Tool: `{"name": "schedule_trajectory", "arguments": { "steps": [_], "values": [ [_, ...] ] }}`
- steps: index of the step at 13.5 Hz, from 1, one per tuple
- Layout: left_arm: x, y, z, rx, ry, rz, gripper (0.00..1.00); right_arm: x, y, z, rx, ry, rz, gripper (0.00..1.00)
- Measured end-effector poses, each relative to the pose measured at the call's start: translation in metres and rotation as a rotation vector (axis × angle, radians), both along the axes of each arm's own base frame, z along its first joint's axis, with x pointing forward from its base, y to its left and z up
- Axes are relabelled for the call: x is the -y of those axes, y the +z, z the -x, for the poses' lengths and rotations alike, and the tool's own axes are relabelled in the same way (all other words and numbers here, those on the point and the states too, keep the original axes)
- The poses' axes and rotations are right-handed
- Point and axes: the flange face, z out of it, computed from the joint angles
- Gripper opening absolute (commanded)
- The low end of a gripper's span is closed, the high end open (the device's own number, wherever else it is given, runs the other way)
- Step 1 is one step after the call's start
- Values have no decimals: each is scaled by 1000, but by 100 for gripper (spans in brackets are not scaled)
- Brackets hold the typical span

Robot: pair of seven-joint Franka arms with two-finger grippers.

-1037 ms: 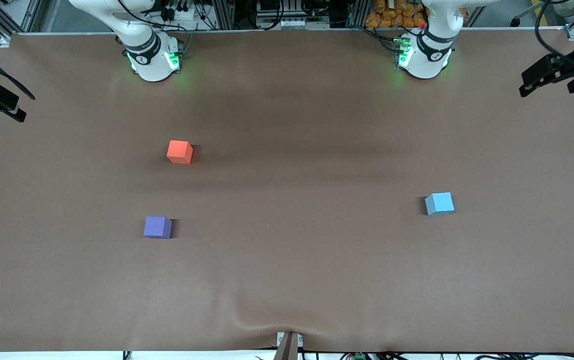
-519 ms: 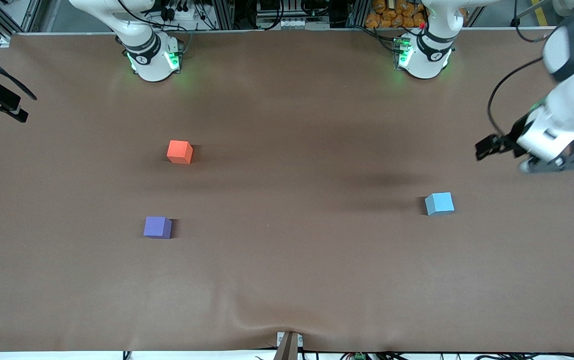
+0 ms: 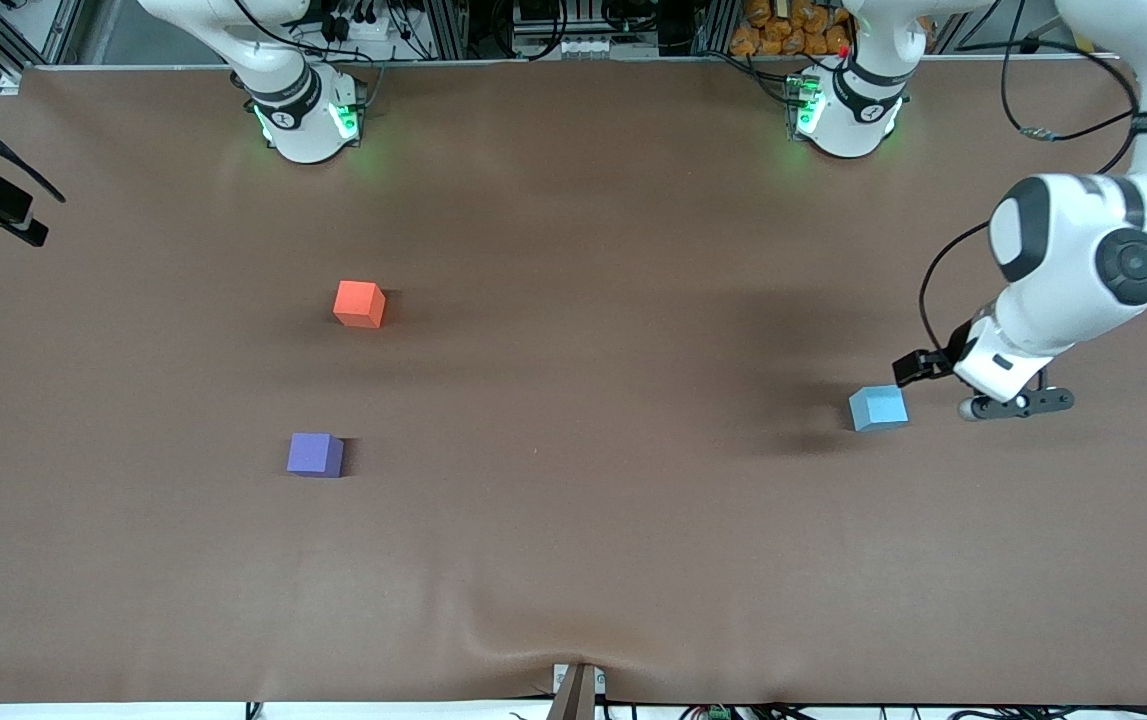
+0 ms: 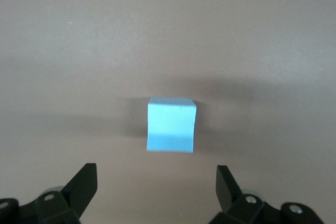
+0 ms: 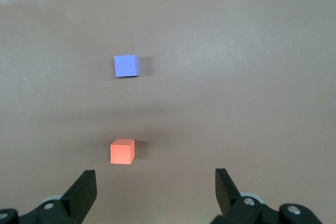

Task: Place blue block between orange and purple blocks
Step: 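Lower the left gripper and grasp the light blue cube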

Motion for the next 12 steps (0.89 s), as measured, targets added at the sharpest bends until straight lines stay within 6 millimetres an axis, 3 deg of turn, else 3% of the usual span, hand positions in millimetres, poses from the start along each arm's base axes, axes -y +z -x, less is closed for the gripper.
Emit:
{"name": "schedule_trajectory", "arguments": {
  "steps": [4,12],
  "values": [
    [2,-42,1,-27,19,10,100,1,-1,0,-6,-3,-10,100],
    [3,-83,-1,-34,24,19,100,5,-2,0,-8,-11,-14,100]
  ]
}}
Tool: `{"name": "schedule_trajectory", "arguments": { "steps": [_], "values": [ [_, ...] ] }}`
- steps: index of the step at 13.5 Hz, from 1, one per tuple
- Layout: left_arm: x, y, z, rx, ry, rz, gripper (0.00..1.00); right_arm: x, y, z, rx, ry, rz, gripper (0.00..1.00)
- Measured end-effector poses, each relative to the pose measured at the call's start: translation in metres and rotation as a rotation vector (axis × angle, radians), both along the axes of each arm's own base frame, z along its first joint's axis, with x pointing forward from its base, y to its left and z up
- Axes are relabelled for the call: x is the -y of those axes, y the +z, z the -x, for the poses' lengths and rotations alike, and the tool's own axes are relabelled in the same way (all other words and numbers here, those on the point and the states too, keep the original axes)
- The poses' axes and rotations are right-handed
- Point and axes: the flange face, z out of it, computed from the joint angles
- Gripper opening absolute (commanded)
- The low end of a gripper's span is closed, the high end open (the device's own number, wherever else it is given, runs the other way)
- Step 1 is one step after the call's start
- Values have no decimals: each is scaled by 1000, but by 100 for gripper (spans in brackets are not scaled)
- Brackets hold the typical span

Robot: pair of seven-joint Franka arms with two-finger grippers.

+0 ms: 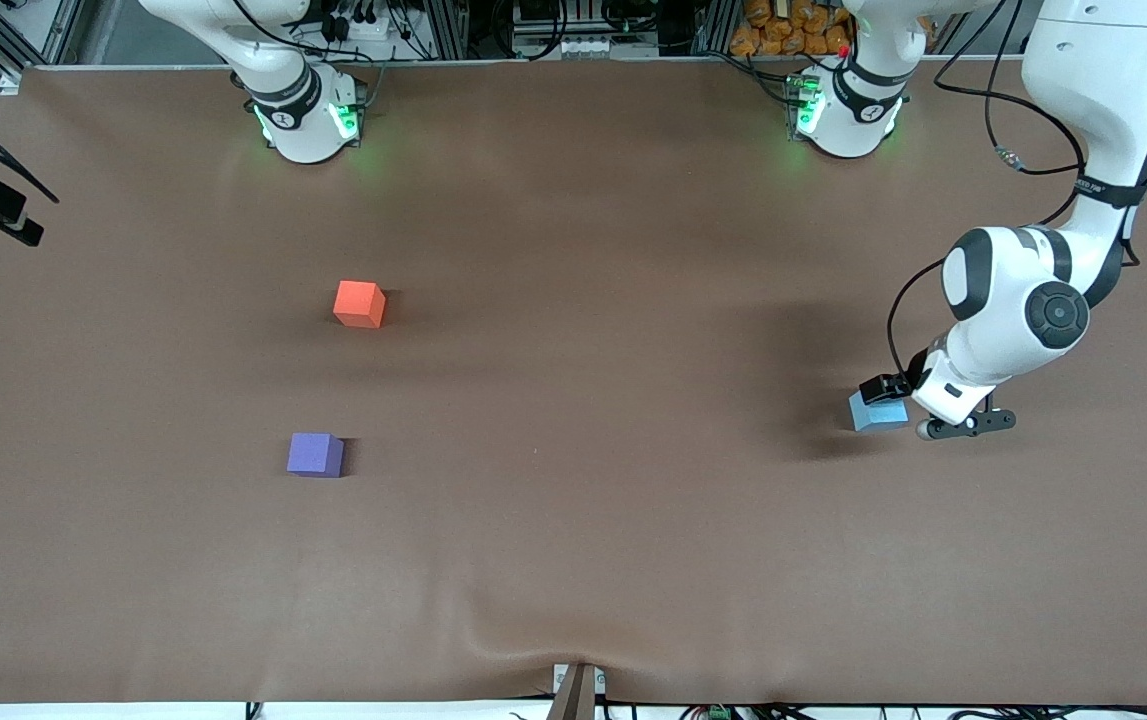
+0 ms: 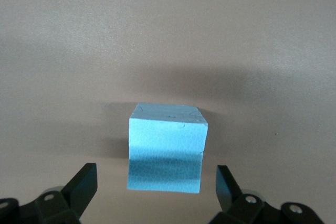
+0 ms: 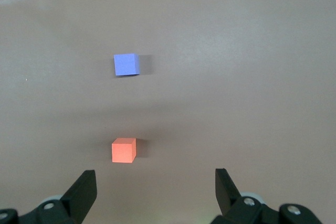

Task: Place blue block between orange and purple blocks
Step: 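Lower the left gripper and grasp the light blue cube, then carry the blue cube with the left gripper toward the orange cube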

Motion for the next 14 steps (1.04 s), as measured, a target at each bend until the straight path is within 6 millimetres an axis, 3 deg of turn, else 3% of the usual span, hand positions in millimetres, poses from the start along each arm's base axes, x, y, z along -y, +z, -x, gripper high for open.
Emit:
{"name": "schedule_trajectory", "arguments": {
  "steps": [8,9,10,11,14],
  "values": [
    [2,-31,-2,24,2,9,97,0,0,0,0,0,-1,100],
    [3,-34,-2,25,2,10,73,0,0,0,0,0,-1,100],
    [3,-36,-2,25,1,11,31,0,0,0,0,0,-1,100],
    [4,-39,-2,25,1,12,4,0,0,0,0,0,-1,100],
    [10,-40,-2,26,-9,13,0,0,0,0,0,0,-2,100]
  ]
}}
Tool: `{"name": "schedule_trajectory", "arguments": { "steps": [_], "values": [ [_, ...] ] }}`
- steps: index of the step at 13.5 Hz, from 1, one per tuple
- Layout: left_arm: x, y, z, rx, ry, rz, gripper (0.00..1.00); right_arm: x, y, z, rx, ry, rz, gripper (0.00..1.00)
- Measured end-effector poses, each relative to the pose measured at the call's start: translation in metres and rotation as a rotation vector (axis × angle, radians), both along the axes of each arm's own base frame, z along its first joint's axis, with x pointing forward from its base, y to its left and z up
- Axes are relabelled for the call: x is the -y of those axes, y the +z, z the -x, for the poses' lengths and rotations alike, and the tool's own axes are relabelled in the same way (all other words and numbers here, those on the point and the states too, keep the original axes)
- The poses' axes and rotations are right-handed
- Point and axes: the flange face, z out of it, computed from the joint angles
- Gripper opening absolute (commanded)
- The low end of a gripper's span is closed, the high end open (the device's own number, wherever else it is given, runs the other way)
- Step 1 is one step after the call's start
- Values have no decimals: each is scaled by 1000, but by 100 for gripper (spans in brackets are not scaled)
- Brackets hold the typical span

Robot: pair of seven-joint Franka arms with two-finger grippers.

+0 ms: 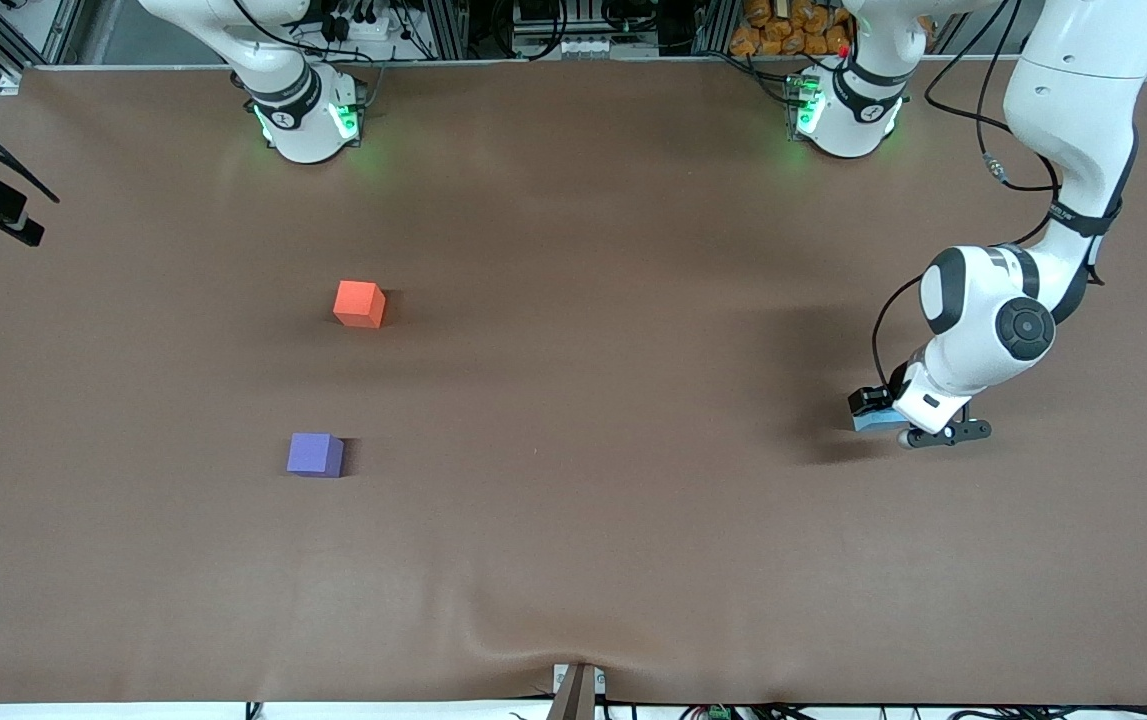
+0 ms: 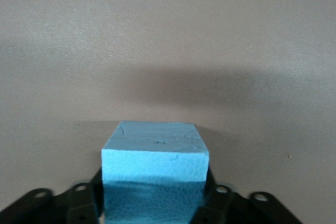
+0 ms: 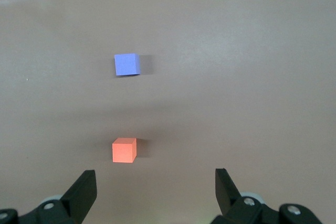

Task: Place blue block between orange and purple blocks
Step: 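Carry the blue cube with the left gripper toward the orange cube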

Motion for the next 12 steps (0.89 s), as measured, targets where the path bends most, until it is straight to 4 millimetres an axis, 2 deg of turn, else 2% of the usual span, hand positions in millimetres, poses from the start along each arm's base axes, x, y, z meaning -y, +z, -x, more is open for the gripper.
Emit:
{"name": "schedule_trajectory", "arguments": {
  "steps": [2,4,6,9,11,12],
  "values": [
    [17,4,-1,4,-28,3,0,0,0,0,0,0,0,100],
    [51,23,-4,-14,-85,17,0,0,0,0,0,0,-1,100],
    [109,61,-10,-48,-161,47,0,0,0,0,0,0,-4,100],
    [211,128,-11,-83,-144,81,0,0,0,0,0,0,-5,100],
    [271,159,-3,-76,-132,92,0,0,0,0,0,-1,-5,100],
    [296,167,1,-69,-115,102,0,0,0,0,0,-1,-5,100]
  ]
}}
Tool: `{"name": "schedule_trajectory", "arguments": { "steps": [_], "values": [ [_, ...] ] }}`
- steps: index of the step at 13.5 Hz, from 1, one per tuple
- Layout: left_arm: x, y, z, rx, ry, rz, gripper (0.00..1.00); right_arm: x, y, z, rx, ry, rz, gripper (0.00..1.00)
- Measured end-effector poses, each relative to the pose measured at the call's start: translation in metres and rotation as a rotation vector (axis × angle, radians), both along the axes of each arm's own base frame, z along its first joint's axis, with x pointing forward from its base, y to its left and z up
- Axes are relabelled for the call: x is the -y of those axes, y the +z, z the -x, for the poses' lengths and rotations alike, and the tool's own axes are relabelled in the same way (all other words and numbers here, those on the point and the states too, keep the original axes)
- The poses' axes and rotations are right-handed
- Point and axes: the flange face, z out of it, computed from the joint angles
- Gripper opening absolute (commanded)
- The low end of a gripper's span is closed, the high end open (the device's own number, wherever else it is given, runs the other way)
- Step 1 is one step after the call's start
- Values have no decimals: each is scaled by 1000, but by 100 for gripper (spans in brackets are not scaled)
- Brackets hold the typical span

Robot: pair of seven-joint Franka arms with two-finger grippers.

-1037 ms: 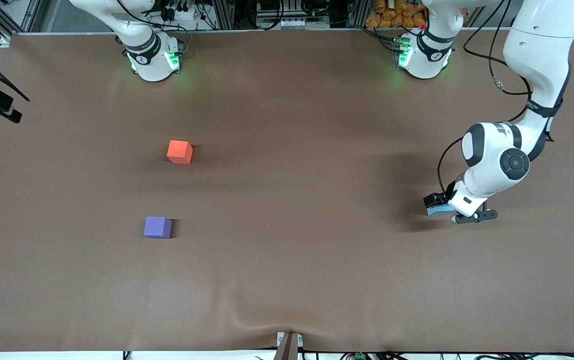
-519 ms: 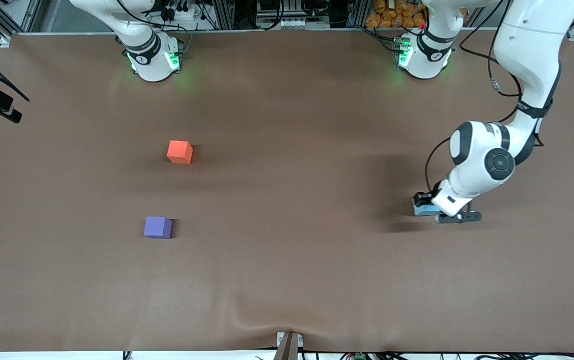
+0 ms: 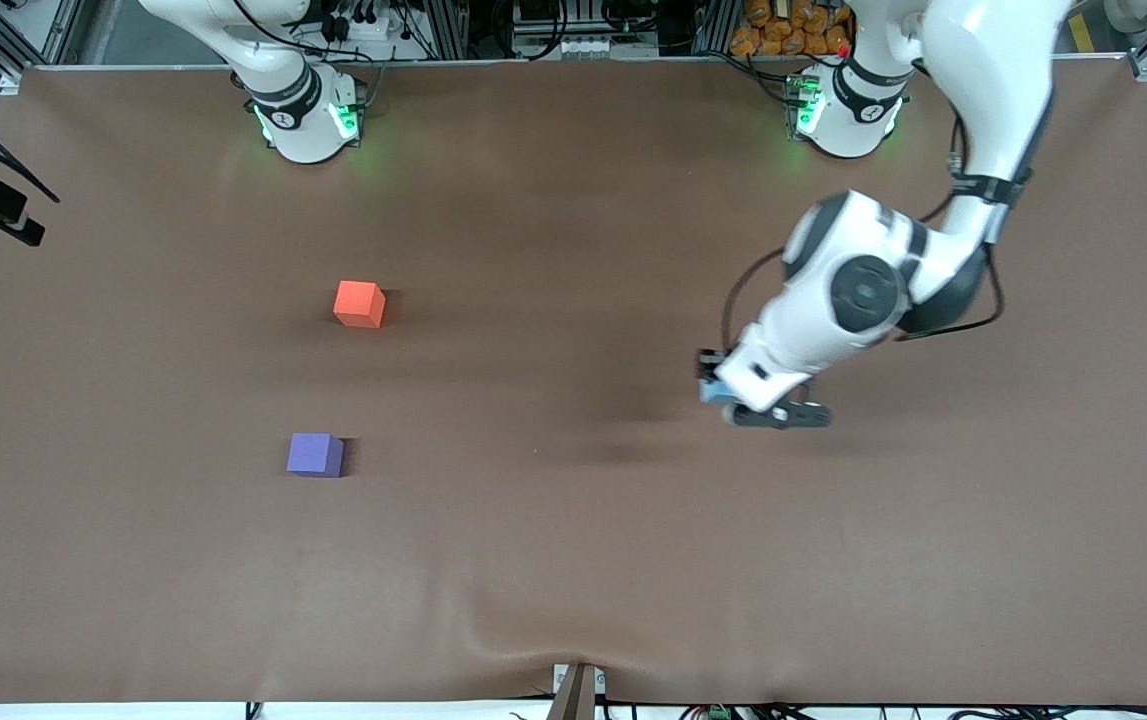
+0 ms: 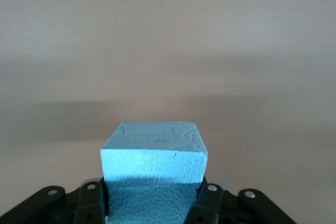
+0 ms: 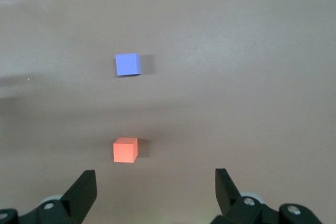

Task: Place blue block between orange and purple blocks
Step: 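Carry the blue cube with the left gripper toward the orange cube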

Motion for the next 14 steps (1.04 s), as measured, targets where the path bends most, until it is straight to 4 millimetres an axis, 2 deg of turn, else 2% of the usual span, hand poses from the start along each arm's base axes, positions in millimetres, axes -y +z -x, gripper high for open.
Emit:
{"name": "schedule_trajectory", "arguments": {
  "steps": [5,7,9,12,14],
  "values": [
    [94,3,11,-27,182,45,0,1,0,0,0,-1,0,100],
    [124,4,14,-37,248,67,0,1,0,0,0,-1,0,100],
    [141,2,13,-40,304,87,0,1,0,0,0,-1,-1,100],
    [153,-2,8,-26,414,140,0,0,0,0,0,-1,-1,100],
    [170,-11,13,-28,484,169,0,0,0,0,0,-1,-1,100]
  ]
}}
